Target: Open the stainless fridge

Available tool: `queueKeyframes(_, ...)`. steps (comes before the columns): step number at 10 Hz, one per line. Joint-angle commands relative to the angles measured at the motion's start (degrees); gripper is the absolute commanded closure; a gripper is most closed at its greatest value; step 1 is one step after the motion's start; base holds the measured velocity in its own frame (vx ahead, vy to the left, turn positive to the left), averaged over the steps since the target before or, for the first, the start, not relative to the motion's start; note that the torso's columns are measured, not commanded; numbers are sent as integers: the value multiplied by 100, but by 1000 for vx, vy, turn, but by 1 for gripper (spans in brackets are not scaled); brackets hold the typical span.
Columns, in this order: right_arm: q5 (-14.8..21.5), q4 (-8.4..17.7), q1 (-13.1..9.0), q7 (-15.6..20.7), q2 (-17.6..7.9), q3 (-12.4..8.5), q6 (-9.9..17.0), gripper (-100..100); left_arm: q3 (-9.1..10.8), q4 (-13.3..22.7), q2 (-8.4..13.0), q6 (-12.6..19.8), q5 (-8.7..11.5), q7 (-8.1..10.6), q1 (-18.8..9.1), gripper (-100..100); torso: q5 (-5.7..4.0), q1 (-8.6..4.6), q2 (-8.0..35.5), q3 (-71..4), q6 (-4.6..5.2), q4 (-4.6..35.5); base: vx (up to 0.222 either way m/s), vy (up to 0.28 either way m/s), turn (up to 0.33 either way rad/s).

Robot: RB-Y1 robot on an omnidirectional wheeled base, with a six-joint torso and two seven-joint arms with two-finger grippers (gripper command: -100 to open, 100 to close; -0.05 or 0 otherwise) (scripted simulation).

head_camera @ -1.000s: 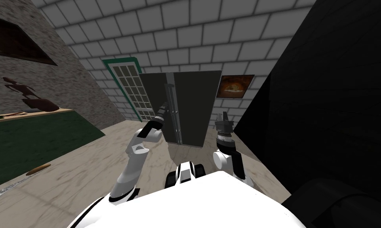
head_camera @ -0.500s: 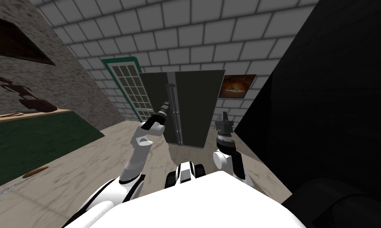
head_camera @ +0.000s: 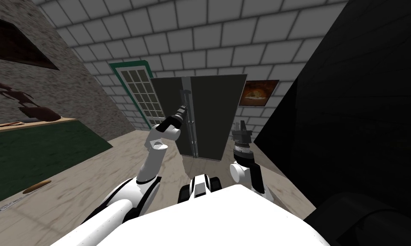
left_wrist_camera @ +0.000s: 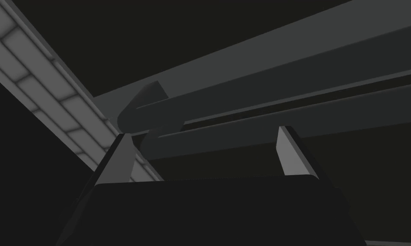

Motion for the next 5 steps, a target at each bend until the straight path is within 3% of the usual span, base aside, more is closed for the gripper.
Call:
queueKeyframes(1, 0, 0, 0, 0, 0, 0, 0, 0, -53, 125, -24, 458, 20, -19, -428, -100, 1, -2, -5, -3, 0, -2, 58, 30, 24)
queueKeyframes(3, 0, 0, 0, 0, 0, 0, 0, 0, -53, 125, -24, 693, 20, -19, -593, -100, -1, -5, -8, -6, 0, -4, 38, 23, 3)
queueKeyframes(5, 0, 0, 0, 0, 0, 0, 0, 0, -79, 217, -49, 1066, 22, -37, -942, -100, 0, -2, -1, -1, 0, 0, 35, 27, 21)
